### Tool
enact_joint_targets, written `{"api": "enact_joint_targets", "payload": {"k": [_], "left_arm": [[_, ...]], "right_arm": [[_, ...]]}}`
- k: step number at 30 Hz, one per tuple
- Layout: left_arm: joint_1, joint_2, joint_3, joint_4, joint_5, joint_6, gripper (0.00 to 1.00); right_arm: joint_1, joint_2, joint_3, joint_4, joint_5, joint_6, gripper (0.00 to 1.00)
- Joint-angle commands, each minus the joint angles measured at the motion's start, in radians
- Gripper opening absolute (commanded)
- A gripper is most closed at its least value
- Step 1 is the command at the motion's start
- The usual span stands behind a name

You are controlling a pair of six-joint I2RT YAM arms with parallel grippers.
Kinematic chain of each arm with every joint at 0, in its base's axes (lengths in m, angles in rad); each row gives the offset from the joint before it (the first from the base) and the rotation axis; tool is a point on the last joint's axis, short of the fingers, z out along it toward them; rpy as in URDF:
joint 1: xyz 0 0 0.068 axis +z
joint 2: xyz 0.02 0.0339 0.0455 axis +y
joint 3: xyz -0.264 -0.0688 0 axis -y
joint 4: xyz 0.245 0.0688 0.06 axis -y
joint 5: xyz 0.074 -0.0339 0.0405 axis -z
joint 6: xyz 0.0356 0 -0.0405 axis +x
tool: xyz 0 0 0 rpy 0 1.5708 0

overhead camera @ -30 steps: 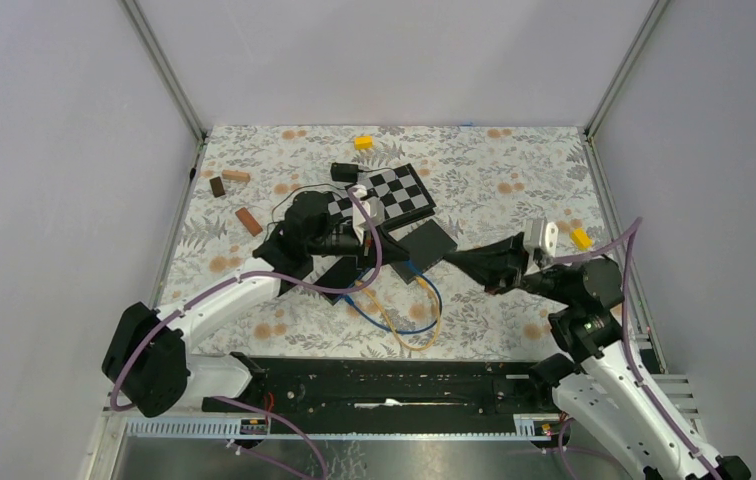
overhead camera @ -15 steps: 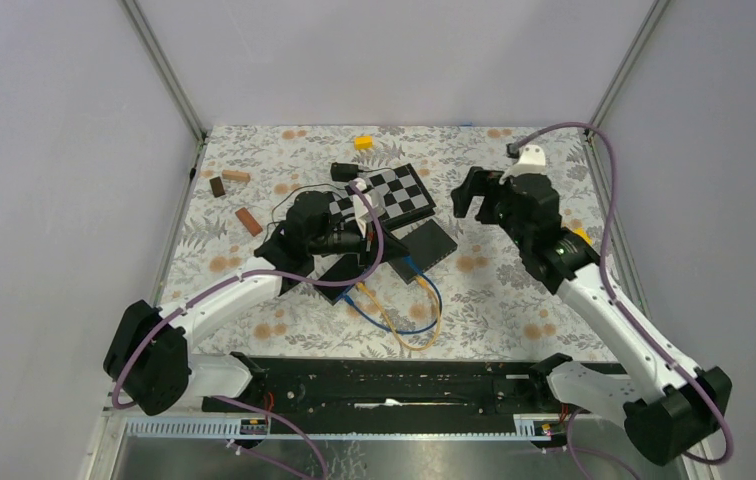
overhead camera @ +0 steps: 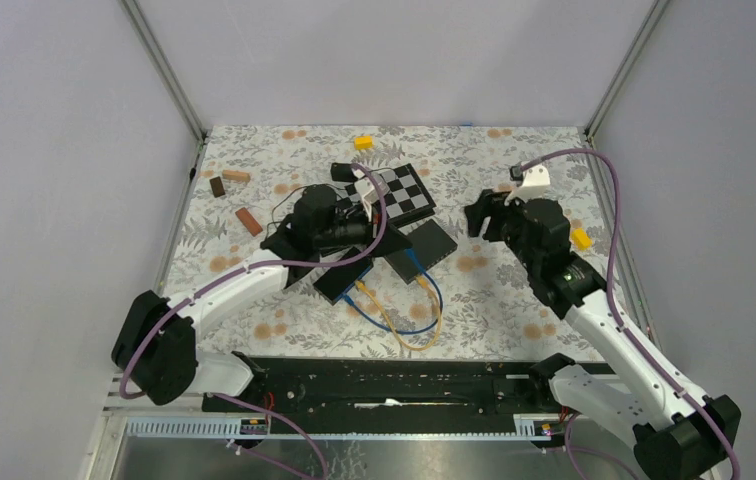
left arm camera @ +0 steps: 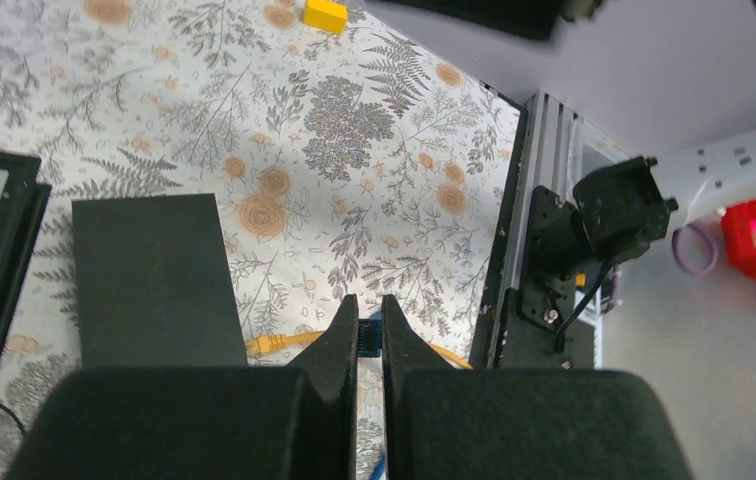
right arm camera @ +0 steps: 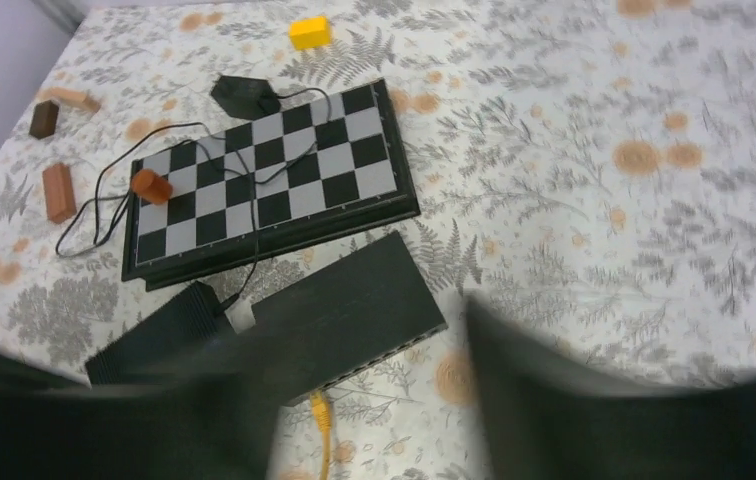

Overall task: Insert the plug into the switch port
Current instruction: Pick up the connector from the center of the board.

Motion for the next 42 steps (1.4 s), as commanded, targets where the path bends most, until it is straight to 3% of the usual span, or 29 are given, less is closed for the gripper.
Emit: {"api": "enact_joint_targets", "payload": {"k": [1,7,10,15,20,24,42], "left_arm": [[0.005,0.052,0.111,-0.058,-0.084,-0.176,0.00],[0.006,0.087,0.172,-0.060,-0.098,-0.391,0.00],[0.005,0.064,0.150,-0.011,-0.159,-0.509,0.00],[0.005,0.056,0.168,-0.071,-0.208,-0.595,0.00],[0.005,0.052,0.176,-0.117,-0.217,-0.599,0.00],[0.005,0.039,0.172,-0.137,-0.218,-0.591,0.00],[0.005,0.025,0.151,-0.111,-0.180,-0.599,0.00]], "right_arm": [[-0.001,-0.083,-0.114,0.309,-0.244,-0.238,0.99],[0.000,-0.205,-0.308,0.623,-0.748,-0.473,1.00],[0.008,-0.189,-0.323,0.674,-0.825,-0.446,1.00],[0.119,-0.169,-0.380,0.752,-0.719,-0.505,0.97],[0.274,-0.095,-0.440,0.849,-0.556,-0.602,0.85],[0.278,-0.062,-0.490,0.975,-0.454,-0.584,0.75],[0.278,0.076,-0.544,1.158,-0.402,-0.424,0.64]]}}
